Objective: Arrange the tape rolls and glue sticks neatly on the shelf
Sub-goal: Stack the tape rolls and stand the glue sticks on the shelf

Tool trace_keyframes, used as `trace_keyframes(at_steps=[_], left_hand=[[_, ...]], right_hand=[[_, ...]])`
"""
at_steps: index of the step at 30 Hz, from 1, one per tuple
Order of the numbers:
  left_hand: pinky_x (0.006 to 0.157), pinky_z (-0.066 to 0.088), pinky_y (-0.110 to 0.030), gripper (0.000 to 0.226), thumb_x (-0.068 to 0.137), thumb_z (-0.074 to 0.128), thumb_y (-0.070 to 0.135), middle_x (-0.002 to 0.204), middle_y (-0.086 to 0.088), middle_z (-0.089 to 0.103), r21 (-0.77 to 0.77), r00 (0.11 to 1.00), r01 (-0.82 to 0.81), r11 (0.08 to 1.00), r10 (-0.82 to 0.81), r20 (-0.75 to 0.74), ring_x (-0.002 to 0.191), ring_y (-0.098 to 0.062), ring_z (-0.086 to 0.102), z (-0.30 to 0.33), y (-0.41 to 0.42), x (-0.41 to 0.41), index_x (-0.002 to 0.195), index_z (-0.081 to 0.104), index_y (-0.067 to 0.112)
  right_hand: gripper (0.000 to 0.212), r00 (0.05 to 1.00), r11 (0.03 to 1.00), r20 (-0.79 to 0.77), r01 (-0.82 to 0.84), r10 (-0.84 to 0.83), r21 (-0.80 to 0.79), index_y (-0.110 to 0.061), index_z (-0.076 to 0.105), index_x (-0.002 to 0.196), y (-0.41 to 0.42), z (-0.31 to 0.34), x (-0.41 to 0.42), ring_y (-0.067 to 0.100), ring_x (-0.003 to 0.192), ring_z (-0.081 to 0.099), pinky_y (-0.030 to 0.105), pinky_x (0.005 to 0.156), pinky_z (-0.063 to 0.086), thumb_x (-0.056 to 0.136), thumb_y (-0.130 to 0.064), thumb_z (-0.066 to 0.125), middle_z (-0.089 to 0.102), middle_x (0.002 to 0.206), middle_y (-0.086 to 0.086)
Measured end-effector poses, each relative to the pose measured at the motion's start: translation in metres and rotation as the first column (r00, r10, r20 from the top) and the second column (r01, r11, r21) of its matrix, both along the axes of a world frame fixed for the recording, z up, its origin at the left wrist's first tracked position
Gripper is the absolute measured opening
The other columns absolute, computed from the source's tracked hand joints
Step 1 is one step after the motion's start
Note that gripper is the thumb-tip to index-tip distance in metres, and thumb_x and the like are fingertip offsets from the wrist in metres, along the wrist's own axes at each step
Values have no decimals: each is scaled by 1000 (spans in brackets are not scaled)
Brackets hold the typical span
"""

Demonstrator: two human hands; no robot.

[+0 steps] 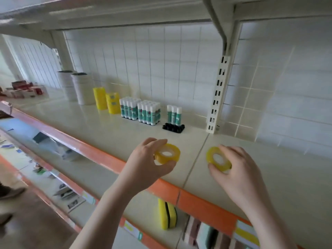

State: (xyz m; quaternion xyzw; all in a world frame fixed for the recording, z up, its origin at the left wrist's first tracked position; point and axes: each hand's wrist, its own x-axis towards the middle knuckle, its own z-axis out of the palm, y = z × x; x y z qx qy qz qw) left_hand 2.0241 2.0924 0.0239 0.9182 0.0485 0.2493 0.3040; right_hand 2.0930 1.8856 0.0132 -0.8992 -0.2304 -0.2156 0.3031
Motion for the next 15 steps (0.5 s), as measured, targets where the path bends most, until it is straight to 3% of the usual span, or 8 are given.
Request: trace_keyframes(at_steps=[4, 8, 15], left_hand=[[70, 36, -11, 63, 71, 73, 46, 107, 15, 49, 15, 1000, -13, 1000, 13, -13, 76, 2, 52, 1, 62, 26, 127, 56, 23], [70, 36, -2, 84, 54, 50, 68, 105, 16, 50, -6, 999, -44, 999, 44, -2, 80, 6, 52, 6, 124, 41, 126, 57, 24], [71, 38, -5, 81, 54, 54, 67, 103, 18, 52, -50, 998, -54, 997, 55, 29, 81, 2, 55, 9, 230, 67, 123, 59, 25]], right_hand=[[54, 1000, 1000, -1, -28, 28, 7, -14, 58, 126, 65, 8, 29, 23, 109, 54, 28, 90, 38, 75, -27, 71, 58, 116, 2], [55, 998, 998, 12, -55, 55, -15, -16, 57, 128, 126, 26, 50, 22, 107, 54, 29, 87, 40, 77, -29, 70, 58, 113, 0], [44, 997, 997, 34, -67, 68, -27, -15, 64, 117, 219, 40, 68, 20, 102, 55, 26, 82, 38, 75, -25, 72, 60, 109, -1]])
